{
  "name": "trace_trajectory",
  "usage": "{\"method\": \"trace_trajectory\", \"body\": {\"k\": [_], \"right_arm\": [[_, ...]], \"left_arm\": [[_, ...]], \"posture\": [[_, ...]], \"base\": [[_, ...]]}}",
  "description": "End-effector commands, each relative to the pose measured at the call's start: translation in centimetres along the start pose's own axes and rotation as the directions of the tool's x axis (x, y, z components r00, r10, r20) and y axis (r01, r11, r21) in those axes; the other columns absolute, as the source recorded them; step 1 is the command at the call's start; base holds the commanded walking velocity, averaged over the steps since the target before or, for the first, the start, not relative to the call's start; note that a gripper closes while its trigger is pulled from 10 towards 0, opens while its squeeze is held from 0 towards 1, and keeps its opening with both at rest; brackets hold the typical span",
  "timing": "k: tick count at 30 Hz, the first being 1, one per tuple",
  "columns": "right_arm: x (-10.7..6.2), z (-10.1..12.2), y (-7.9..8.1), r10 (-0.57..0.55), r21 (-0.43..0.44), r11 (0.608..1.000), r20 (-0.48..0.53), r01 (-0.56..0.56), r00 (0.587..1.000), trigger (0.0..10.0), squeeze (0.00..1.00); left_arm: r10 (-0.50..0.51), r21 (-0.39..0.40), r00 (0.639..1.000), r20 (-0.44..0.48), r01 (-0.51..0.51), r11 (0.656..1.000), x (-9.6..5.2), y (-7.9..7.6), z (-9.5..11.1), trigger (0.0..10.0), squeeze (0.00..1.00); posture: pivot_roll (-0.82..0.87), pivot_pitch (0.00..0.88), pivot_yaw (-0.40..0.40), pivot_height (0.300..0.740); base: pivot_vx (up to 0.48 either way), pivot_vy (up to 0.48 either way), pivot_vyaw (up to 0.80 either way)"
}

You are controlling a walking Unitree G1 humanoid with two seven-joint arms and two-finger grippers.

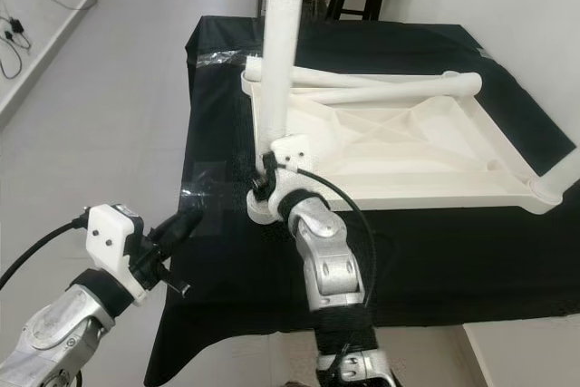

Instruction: Building children table

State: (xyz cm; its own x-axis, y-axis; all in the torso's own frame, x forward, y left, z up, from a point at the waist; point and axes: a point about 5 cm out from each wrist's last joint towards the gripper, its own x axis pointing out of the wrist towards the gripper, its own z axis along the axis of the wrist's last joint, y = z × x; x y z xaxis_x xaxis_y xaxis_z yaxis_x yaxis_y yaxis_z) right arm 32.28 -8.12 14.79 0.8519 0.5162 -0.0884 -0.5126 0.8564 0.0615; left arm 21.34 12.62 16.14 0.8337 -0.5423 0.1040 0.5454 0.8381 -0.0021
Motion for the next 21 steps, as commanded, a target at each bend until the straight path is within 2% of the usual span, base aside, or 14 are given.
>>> {"method": "trace_trajectory", "body": {"k": [1,4,5,6,7,8,9,10,11,13,16,17,20,21], "right_arm": [[0.6,0.6,0.4,0.064,0.007,0.998,-0.002,-0.064,0.998,10.0,1.0],[0.9,1.3,0.1,0.119,-0.003,0.993,0.019,-0.119,0.993,10.0,1.0],[1.0,2.0,-0.3,0.196,-0.026,0.98,0.043,-0.195,0.98,10.0,0.3],[1.0,2.0,-0.3,0.196,-0.026,0.98,0.043,-0.195,0.98,10.0,0.3],[1.1,2.7,-0.9,0.314,-0.067,0.948,0.052,-0.31,0.948,10.0,0.0],[1.0,3.2,-1.3,0.391,-0.098,0.918,0.052,-0.385,0.919,10.0,0.0],[1.0,3.2,-1.3,0.391,-0.098,0.918,0.052,-0.385,0.919,10.0,0.0],[0.8,3.7,-1.9,0.516,-0.124,0.851,0.02,-0.51,0.857,10.0,0.0],[0.8,3.7,-1.9,0.516,-0.124,0.851,0.02,-0.51,0.857,10.0,0.0],[0.7,3.8,-2.7,0.587,-0.13,0.801,-0.019,-0.584,0.809,10.0,0.0],[0.7,3.8,-3.0,0.605,-0.13,0.786,-0.034,-0.604,0.795,10.0,0.0],[0.8,4.0,-4.2,0.612,-0.096,0.784,-0.05,-0.613,0.789,5.2,0.0],[0.8,4.0,-4.5,0.616,-0.08,0.782,-0.048,-0.618,0.786,5.2,0.0],[0.6,4.2,-5.1,0.62,-0.065,0.781,-0.047,-0.622,0.783,0.0,0.0]], "left_arm": [[0.0,-0.012,1.0,-0.016,0.0,1.0,0.0,-0.2,-0.4,10.0,0.0],[0.0,-0.013,1.0,-0.016,0.0,1.0,0.0,-0.2,-0.4,10.0,0.0],[0.0,-0.013,1.0,-0.016,0.0,1.0,0.0,-0.2,-0.4,10.0,0.0],[0.0,-0.013,1.0,-0.016,0.0,1.0,0.0,-0.2,-0.4,10.0,0.0],[0.0,-0.013,1.0,-0.015,0.0,1.0,0.1,-0.2,-0.5,10.0,0.0],[0.0,-0.013,1.0,-0.015,0.0,1.0,0.1,-0.2,-0.5,10.0,0.0],[0.0,-0.013,1.0,-0.015,0.0,1.0,0.1,-0.2,-0.5,10.0,0.0],[0.0,-0.013,1.0,-0.016,0.0,1.0,0.1,-0.2,-0.5,10.0,0.0],[0.0,-0.013,1.0,-0.016,0.0,1.0,0.1,-0.2,-0.5,10.0,0.0],[0.0,-0.013,1.0,-0.017,-0.001,1.0,0.0,-0.2,-0.6,10.0,0.0],[0.001,-0.014,1.0,-0.018,-0.001,1.0,0.0,-0.3,-0.6,10.0,0.0],[0.001,-0.013,1.0,-0.019,-0.001,1.0,0.0,-0.3,-0.6,10.0,0.0],[0.001,-0.013,1.0,-0.02,-0.001,1.0,0.0,-0.3,-0.7,10.0,0.0],[0.002,-0.011,1.0,-0.021,-0.002,1.0,0.0,-0.4,-0.7,10.0,0.0]], "posture": [[0.08,0.113,-0.085,0.74],[0.08,0.11,-0.09,0.74],[0.09,0.109,-0.092,0.74],[0.09,0.109,-0.092,0.74],[0.09,0.104,-0.094,0.74],[0.09,0.104,-0.095,0.74],[0.09,0.104,-0.095,0.74],[0.09,0.102,-0.096,0.74],[0.09,0.102,-0.096,0.74],[0.1,0.097,-0.095,0.74],[0.1,0.097,-0.095,0.74],[0.12,0.093,-0.095,0.74],[0.12,0.093,-0.095,0.74],[0.13,0.09,-0.097,0.74]], "base": [[0.0,0.0,0.0],[0.0,0.0,0.0],[0.0,0.0,0.0],[0.0,0.0,0.0],[0.0,0.0,0.0],[0.0,0.0,0.0],[0.0,0.0,0.0],[0.0,0.0,0.0],[0.0,0.0,0.0],[0.0,0.0,0.0],[0.0,0.0,0.0],[0.0,0.0,0.0],[0.0,0.0,0.0],[0.0,0.0,0.0]]}}
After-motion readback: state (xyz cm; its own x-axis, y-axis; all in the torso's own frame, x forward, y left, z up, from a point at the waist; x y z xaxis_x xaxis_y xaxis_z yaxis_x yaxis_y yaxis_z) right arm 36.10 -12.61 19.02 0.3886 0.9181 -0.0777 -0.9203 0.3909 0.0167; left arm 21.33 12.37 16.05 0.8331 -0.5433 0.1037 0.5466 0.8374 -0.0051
